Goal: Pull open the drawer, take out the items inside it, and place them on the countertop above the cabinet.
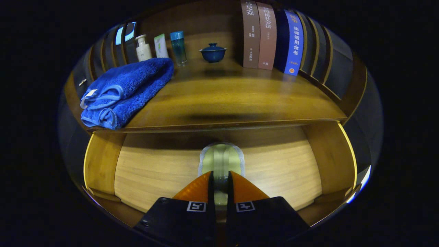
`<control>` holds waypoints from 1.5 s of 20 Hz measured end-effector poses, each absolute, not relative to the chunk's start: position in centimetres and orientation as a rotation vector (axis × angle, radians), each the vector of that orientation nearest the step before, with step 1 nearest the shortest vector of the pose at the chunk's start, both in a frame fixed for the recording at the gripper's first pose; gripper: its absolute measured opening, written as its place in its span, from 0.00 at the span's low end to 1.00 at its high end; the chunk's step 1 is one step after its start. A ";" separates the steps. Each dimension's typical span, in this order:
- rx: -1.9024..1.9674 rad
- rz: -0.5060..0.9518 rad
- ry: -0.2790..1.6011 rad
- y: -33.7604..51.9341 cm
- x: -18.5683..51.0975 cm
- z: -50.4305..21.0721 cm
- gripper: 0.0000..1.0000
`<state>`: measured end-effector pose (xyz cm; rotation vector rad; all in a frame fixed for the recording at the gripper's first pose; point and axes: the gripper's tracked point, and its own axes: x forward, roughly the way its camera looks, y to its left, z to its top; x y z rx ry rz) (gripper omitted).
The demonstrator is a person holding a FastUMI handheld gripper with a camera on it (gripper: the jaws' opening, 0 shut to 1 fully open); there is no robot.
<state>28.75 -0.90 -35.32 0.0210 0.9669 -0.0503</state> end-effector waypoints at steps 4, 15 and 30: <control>0.033 -0.072 0.960 -0.6 27.0 -33.1 0.17; -0.006 -0.053 0.824 1.5 26.3 -23.7 0.17; 0.032 0.001 0.834 1.1 43.4 -22.1 0.17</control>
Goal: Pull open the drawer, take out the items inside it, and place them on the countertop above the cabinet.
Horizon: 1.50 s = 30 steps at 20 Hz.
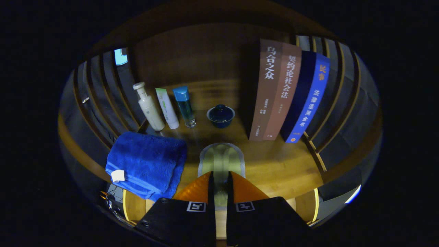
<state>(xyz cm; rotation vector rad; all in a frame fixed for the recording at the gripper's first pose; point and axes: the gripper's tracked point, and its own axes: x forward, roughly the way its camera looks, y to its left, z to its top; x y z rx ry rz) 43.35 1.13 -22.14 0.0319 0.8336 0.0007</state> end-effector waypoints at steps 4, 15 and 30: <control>0.050 0.026 0.852 2.6 45.7 -23.3 0.16; 0.083 -0.030 0.872 1.0 46.2 -24.9 0.28; 0.092 0.033 0.460 1.4 37.1 -14.0 1.00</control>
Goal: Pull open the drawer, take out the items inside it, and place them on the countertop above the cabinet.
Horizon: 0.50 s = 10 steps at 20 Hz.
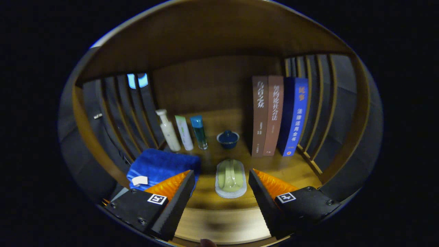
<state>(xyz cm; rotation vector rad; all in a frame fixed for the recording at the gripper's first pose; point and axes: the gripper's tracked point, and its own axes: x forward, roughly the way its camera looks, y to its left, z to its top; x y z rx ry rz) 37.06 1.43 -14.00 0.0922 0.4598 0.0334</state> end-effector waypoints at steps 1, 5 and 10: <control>0.091 0.027 0.404 0.9 35.4 -12.6 1.00; 0.090 0.014 0.211 -0.4 28.6 -9.4 1.00; 0.056 0.038 0.060 -1.0 20.1 -10.6 0.99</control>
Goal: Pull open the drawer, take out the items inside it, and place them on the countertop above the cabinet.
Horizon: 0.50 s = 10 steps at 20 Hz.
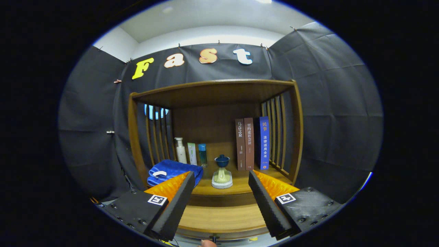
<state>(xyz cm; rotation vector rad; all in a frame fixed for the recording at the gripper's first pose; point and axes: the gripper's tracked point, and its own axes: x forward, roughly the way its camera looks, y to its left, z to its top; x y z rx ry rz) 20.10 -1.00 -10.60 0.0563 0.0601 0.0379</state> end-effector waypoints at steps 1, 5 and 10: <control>0.063 0.049 0.036 -0.8 18.6 -11.2 0.99; 0.051 0.083 0.002 -0.1 14.0 -15.5 0.99; 0.028 0.076 0.030 0.2 11.1 -22.9 1.00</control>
